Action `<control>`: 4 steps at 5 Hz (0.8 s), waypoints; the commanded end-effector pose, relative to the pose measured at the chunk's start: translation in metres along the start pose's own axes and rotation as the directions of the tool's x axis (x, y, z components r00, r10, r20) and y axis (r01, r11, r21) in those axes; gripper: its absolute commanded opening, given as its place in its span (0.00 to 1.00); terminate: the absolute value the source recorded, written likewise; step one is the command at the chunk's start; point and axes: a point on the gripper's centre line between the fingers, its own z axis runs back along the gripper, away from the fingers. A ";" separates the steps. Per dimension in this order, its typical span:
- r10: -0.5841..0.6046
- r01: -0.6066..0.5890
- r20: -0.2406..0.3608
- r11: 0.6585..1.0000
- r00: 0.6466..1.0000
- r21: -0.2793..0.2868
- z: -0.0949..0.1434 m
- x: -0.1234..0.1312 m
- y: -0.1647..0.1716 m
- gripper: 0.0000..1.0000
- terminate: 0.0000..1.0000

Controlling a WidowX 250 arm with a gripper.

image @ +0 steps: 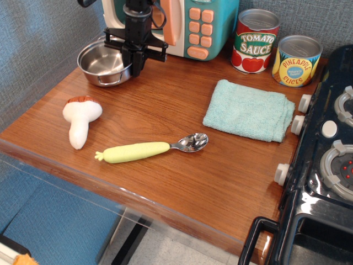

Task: Picked up the Pan and moved it in front of the microwave

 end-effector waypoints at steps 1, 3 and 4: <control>0.017 -0.017 0.031 1.000 0.999 -0.010 0.018 -0.011 0.016 1.00 0.00; -0.028 0.043 0.188 0.996 0.982 -0.076 0.080 -0.005 0.018 1.00 0.00; -0.061 0.082 0.200 0.992 0.978 -0.099 0.099 -0.011 0.012 1.00 0.00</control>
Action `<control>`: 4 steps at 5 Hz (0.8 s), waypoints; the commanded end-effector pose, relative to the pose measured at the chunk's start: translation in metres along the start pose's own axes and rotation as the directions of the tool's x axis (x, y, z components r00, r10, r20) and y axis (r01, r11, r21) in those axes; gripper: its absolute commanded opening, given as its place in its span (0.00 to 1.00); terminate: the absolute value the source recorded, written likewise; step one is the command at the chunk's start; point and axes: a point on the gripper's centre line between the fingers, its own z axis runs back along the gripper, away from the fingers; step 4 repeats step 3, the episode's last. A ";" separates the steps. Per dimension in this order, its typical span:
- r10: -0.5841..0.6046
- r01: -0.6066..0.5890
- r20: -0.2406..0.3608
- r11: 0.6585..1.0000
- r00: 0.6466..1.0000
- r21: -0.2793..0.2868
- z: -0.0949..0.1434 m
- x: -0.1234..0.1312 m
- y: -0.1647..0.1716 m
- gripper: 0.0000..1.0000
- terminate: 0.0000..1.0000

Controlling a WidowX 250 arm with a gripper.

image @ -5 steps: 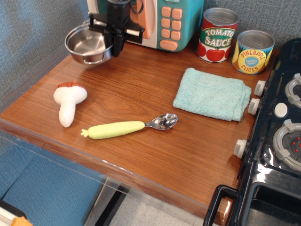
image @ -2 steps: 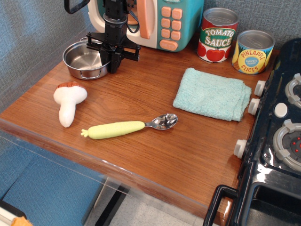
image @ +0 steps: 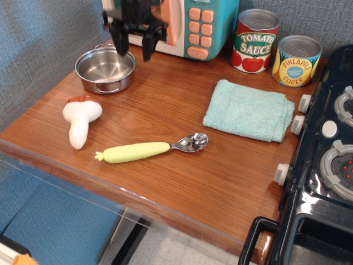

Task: Picked up the Pan and moved it in front of the microwave

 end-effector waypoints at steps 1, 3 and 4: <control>-0.032 0.034 0.077 0.999 0.997 -0.015 0.049 -0.006 0.012 1.00 0.00; -0.032 0.034 0.077 0.999 0.997 -0.015 0.049 -0.006 0.012 1.00 1.00; -0.032 0.034 0.077 0.999 0.997 -0.015 0.049 -0.006 0.012 1.00 1.00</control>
